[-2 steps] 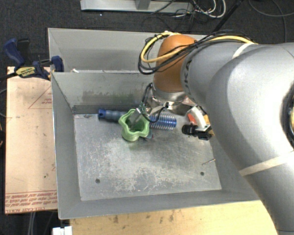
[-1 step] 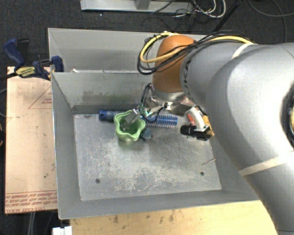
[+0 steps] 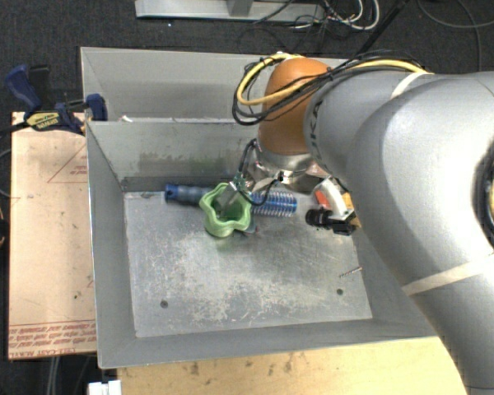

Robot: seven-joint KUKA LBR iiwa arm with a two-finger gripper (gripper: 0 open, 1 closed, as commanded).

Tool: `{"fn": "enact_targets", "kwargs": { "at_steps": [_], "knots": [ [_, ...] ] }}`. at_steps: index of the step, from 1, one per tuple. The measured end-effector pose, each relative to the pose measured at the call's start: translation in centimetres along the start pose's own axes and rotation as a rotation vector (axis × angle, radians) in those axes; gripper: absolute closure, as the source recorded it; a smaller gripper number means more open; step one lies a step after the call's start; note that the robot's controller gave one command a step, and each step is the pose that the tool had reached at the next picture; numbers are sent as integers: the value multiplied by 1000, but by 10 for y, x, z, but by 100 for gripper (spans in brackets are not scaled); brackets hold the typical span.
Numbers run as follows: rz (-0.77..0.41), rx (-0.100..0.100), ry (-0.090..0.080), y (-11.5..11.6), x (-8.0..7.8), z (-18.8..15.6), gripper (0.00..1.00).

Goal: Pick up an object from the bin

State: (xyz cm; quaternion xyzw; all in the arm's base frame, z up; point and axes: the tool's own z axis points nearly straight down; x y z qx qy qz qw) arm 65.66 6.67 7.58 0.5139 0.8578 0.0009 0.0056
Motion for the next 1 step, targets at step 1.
{"fn": "enact_targets", "kwargs": {
  "at_steps": [1],
  "knots": [
    [4, -3, 7, 1, 3, 1, 0]
  ]
}}
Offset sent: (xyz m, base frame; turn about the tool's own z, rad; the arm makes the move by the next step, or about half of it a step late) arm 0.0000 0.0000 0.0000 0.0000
